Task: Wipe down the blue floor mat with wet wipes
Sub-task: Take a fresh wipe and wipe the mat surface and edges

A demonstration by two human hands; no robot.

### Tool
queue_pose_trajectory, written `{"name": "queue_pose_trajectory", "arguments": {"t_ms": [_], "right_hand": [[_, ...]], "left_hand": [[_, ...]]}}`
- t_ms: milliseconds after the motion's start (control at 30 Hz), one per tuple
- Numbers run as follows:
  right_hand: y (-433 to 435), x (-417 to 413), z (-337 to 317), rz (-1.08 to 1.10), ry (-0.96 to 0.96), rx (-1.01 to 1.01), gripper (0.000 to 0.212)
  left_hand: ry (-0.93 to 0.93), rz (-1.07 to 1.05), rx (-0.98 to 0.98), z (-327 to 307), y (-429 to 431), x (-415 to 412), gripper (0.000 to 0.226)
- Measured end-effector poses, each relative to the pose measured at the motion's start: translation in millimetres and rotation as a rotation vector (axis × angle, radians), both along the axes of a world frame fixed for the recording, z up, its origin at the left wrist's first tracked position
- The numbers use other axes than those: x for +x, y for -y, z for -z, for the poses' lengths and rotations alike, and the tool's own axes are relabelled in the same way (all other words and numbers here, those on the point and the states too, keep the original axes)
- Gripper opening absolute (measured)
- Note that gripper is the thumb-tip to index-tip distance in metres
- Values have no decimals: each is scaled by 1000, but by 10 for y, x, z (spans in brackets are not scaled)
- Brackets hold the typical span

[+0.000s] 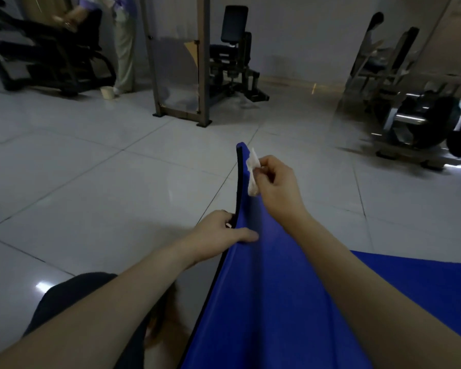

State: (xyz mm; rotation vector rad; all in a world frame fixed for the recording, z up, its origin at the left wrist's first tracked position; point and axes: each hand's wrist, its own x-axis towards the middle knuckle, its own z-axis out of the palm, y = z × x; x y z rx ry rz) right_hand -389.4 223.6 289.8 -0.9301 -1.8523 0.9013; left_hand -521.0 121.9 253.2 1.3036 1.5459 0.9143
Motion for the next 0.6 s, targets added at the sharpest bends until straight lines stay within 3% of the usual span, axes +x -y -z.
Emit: {"name": "queue_pose_trajectory", "arguments": {"t_ms": [133, 267, 333, 467, 600], "right_hand": [[-90, 18, 15, 29, 160, 202, 17], [-243, 263, -239, -199, 261, 79, 19], [-306, 370, -289, -273, 351, 100, 30], [-402, 413, -269, -172, 245, 171, 17], [-562, 301, -188, -35, 270, 257, 14]], "left_hand": [[133, -25, 11, -70, -121, 170, 41], [233, -81, -12, -219, -392, 227, 49], [199, -49, -29, -351, -517, 202, 40], [54, 50, -73, -557, -726, 227, 31], [155, -50, -32, -483, -847, 218, 20]]}}
